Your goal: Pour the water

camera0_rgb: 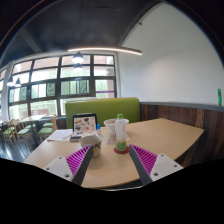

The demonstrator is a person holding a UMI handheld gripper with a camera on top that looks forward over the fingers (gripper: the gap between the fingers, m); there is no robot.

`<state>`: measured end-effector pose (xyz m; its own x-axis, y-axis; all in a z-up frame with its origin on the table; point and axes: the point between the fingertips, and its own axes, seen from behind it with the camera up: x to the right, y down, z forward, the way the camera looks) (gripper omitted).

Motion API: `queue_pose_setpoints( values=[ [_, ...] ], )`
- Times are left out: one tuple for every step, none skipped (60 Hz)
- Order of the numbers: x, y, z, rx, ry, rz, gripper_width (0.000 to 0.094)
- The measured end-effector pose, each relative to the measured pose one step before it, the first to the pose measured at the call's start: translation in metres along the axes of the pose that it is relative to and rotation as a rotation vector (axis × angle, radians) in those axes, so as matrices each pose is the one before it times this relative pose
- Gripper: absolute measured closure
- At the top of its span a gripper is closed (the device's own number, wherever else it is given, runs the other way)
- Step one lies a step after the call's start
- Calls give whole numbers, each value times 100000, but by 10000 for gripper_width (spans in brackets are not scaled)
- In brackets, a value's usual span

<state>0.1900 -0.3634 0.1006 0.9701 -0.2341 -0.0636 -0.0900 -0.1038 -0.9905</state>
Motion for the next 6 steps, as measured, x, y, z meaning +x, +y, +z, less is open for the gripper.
queue_pose_setpoints(
  values=[
    [-109,49,-226,-43,-100,947,114],
    [31,101,798,21,-365,820,113],
    [-276,-11,-1067,158,-482,668,111],
    [-209,67,-578,309,-99,452,112],
    [-181,28,-203,-5,-572,265,114],
    [-154,46,-107,-87,-463,132,110]
  ],
)
